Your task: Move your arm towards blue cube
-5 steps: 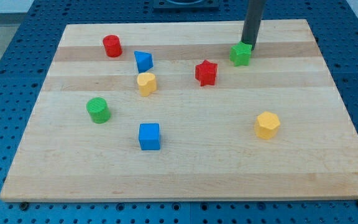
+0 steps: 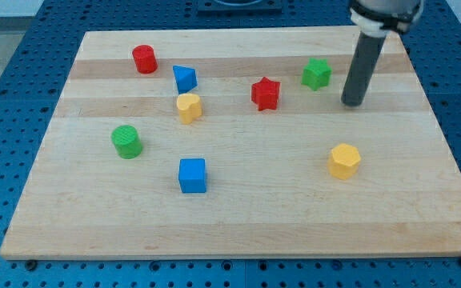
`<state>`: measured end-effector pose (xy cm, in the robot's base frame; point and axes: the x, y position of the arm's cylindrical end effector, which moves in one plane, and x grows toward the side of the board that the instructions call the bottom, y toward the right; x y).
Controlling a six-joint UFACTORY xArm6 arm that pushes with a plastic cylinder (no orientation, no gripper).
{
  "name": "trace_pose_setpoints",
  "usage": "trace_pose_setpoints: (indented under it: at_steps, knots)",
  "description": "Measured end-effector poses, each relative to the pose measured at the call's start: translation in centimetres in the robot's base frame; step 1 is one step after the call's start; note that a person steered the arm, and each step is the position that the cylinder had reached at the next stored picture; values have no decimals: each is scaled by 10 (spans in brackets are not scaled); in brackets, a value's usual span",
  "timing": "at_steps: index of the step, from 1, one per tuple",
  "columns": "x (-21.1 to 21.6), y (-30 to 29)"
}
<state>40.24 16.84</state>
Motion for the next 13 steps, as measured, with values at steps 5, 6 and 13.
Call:
trace_pose_setpoints:
  at_steps: [5, 6, 13]
  knots:
    - [50, -206]
    - [58, -248]
    - [141, -280]
